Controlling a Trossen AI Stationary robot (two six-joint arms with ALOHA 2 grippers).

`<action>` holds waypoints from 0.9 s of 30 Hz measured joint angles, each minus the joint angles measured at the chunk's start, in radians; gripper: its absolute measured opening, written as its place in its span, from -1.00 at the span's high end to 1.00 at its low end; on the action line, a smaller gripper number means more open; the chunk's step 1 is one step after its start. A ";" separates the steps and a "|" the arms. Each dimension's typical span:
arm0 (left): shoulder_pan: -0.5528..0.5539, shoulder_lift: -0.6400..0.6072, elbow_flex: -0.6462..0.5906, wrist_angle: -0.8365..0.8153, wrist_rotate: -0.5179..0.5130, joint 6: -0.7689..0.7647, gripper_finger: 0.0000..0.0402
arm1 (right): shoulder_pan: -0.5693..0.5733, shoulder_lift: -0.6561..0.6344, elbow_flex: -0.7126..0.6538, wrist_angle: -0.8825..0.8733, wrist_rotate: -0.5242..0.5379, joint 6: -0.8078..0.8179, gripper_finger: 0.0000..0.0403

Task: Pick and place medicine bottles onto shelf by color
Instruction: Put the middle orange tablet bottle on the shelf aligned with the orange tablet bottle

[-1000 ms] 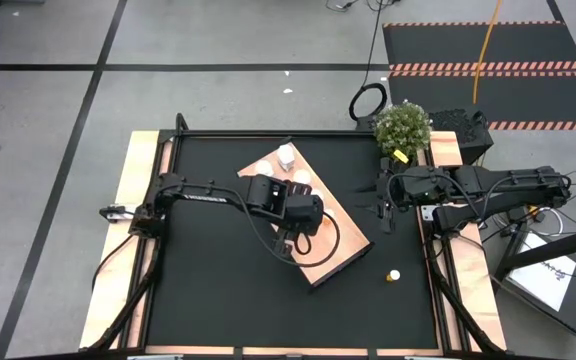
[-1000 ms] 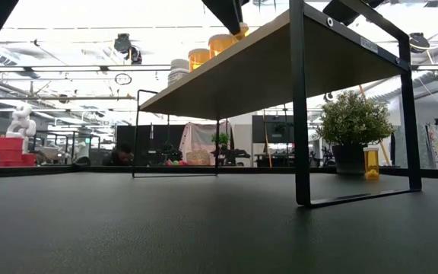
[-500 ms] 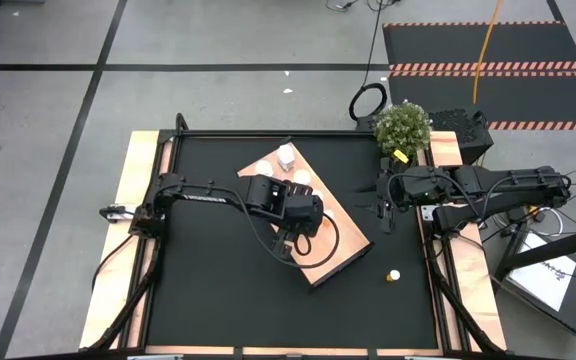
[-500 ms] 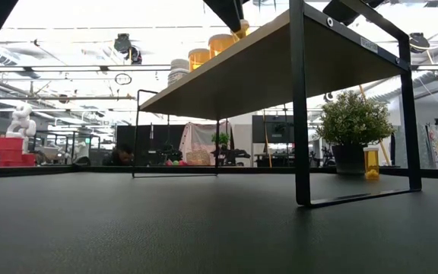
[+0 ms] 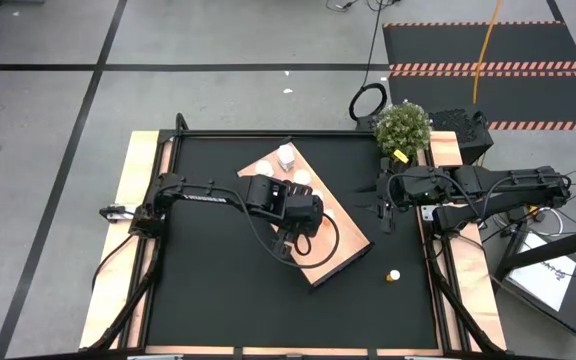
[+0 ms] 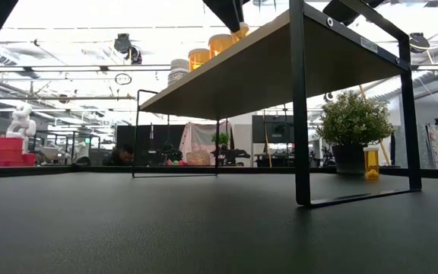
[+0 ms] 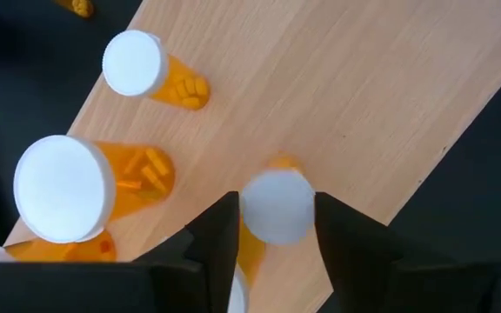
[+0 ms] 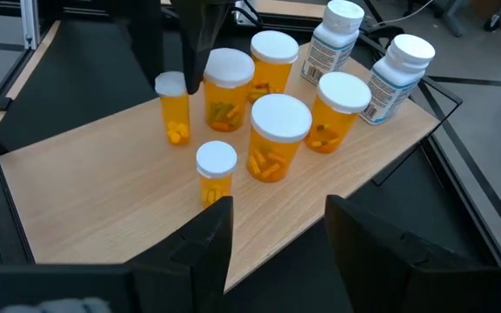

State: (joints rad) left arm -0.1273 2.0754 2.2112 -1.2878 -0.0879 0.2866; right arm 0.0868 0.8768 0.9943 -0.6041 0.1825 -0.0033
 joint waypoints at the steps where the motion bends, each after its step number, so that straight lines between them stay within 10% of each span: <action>1: 0.000 0.000 0.000 0.002 0.000 0.000 0.20 | 0.000 0.000 0.000 0.000 0.000 0.000 0.12; 27: -0.078 -0.012 0.000 -0.007 -0.147 0.002 0.00 | 0.000 0.000 0.000 0.000 0.000 0.000 0.12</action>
State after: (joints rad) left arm -0.2053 2.0636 2.2116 -1.2949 -0.2349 0.2891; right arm 0.0868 0.8768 0.9943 -0.6041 0.1822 -0.0032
